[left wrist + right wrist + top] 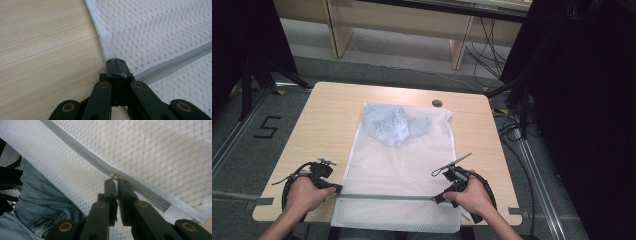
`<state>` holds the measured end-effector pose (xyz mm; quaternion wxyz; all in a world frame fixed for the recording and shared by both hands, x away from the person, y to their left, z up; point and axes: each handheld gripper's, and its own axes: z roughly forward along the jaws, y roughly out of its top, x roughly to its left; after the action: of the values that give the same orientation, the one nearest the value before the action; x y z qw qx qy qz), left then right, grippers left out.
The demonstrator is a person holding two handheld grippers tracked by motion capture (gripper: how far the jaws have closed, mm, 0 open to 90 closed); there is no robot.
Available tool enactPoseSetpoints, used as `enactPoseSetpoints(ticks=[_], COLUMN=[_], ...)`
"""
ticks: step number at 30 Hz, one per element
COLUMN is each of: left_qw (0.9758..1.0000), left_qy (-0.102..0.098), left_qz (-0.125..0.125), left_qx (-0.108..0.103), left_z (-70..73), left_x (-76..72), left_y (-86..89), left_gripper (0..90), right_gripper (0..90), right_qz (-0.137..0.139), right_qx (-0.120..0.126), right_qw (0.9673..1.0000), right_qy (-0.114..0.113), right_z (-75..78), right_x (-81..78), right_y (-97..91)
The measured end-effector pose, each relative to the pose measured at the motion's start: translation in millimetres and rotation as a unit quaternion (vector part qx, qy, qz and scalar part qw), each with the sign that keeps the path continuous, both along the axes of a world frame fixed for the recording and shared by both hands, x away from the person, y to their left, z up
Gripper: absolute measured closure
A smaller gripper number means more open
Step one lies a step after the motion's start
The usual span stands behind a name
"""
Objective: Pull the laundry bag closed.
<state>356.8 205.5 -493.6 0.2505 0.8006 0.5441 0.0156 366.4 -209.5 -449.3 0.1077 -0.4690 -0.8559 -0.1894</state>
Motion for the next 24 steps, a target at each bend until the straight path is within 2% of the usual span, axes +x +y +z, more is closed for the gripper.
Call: enactPoseSetpoints(ticks=[4, 5, 6, 7, 8, 9, 14, 15, 16, 18, 20, 24], left_qw=[1.0000, 1.0000, 1.0000, 1.0000, 1.0000, 1.0000, 1.0000, 1.0000, 1.0000, 1.0000, 1.0000, 1.0000], left_qy=[0.001, 0.000, -0.001, -0.001, 0.000, 0.000, -0.001, 0.000, 0.000, 0.000, 0.000, 0.000], left_qz=[0.001, 0.000, -0.002, -0.001, -0.001, -0.001, -0.001, -0.001, -0.001, -0.001, -0.001, 0.000], left_qx=[0.000, 0.000, 0.001, 0.001, 0.001, 0.001, 0.002, 0.002, 0.001, 0.001, 0.001, 0.001], left_z=[0.0, 0.0, 0.0, 0.0, 0.1, 0.1, 0.1, 0.1, 0.1, 0.1, 0.1, 0.1], left_x=[0.1, 0.0, 0.1, 0.1, 0.2, 0.1, 0.1, 0.1, 0.1, 0.1, 0.1, 0.0], left_y=[0.0, 0.0, 0.1, -0.1, 0.0, 0.0, -0.1, -0.1, 0.0, -0.1, -0.1, -0.1], left_gripper=[90.0, 90.0, 90.0, 90.0, 90.0, 90.0, 90.0, 90.0, 90.0, 90.0, 90.0, 90.0], right_gripper=[87.1, 87.0, 87.1, 87.1, 87.1, 87.1, 87.1, 87.1, 87.1, 87.1, 87.0, 87.1], right_qz=[-0.001, -0.003, 0.000, 0.000, 0.002, -0.005, -0.011, -0.003, -0.012, -0.012, -0.013, -0.013], right_qx=[0.004, 0.017, 0.015, 0.003, 0.007, 0.021, 0.017, 0.020, 0.017, 0.022, 0.013, 0.023], right_qw=[0.9999, 0.9998, 0.9999, 1.0000, 1.0000, 0.9997, 0.9998, 0.9998, 0.9998, 0.9997, 0.9998, 0.9996], right_qy=[0.010, 0.008, 0.003, 0.006, 0.007, 0.007, 0.004, 0.000, 0.005, 0.007, 0.006, 0.003], right_z=[-0.2, -1.5, -2.4, -0.6, -1.1, -1.9, -2.1, -3.1, -2.1, -2.7, -1.8, -3.4], right_x=[0.2, -0.2, 0.0, -0.2, 0.0, -0.6, -1.4, -0.5, -1.4, -1.1, -1.3, -0.7], right_y=[-5.3, -6.0, -7.4, -7.9, -9.2, -10.1, -13.6, -15.2, -15.2, -17.1, -17.6, -21.0])
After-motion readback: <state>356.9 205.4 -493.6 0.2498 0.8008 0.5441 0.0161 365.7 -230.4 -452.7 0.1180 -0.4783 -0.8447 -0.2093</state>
